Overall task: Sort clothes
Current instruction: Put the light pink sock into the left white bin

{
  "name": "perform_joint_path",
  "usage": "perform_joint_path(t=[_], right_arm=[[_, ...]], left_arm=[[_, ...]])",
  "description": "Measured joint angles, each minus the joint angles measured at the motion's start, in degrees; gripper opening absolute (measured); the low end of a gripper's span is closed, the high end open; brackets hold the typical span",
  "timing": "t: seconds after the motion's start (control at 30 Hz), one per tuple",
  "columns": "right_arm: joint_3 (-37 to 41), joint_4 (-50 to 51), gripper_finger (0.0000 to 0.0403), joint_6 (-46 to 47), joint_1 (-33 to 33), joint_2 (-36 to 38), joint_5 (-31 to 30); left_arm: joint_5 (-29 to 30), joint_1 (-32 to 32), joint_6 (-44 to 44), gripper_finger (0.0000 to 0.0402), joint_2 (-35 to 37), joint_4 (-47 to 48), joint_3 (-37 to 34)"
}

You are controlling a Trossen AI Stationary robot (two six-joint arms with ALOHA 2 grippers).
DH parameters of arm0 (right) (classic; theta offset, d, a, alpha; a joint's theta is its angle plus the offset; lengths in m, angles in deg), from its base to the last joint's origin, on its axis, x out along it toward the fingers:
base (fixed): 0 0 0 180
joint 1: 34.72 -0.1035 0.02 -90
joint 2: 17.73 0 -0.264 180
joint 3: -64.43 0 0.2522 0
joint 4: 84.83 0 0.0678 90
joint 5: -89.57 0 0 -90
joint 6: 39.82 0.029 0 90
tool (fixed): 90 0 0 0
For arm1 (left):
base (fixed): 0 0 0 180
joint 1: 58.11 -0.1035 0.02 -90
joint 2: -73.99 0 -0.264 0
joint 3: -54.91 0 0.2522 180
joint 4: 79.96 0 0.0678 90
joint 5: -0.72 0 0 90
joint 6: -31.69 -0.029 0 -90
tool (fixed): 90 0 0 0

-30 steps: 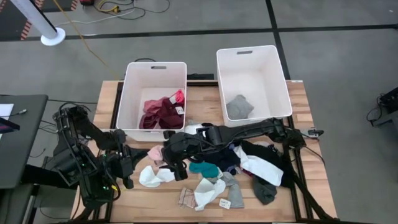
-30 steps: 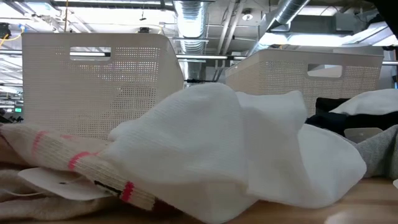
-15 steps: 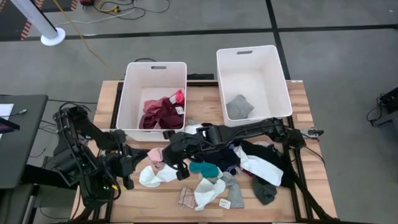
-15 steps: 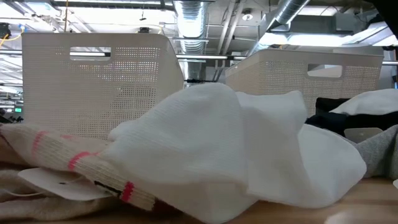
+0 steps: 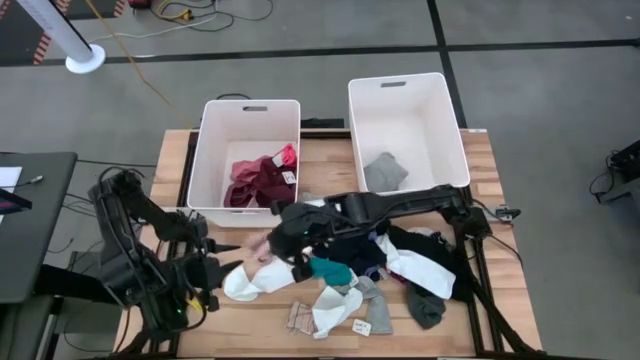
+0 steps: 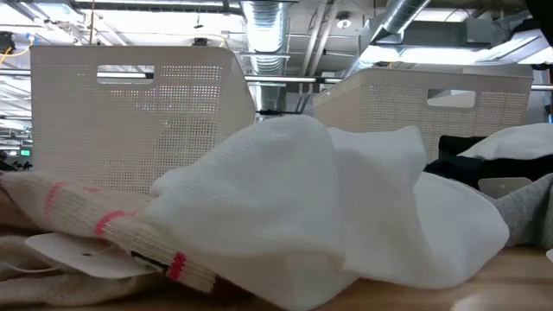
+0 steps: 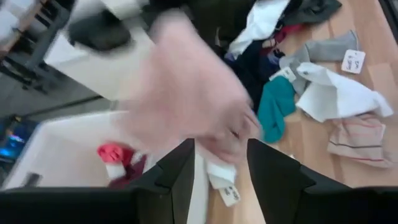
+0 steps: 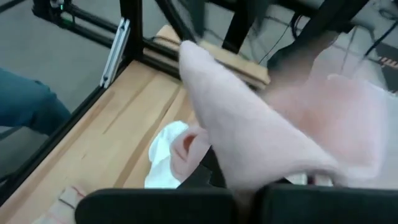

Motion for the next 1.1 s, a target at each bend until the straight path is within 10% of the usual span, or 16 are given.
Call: perform_joint_path(t=[0.37,1.1], right_arm=[[0.0,3.7,0.0000,-1.8,0.0,7.0,-1.6],[0.0,1.2,0.0000,-5.1,10.0,9.4,-1.4]], left_arm=[[-2.2,1.8,12.7,0.0144,0.0,-5.3,-14.8],[-0.3,1.8,11.4,0.0144,0.0,-42.3,-41.5]])
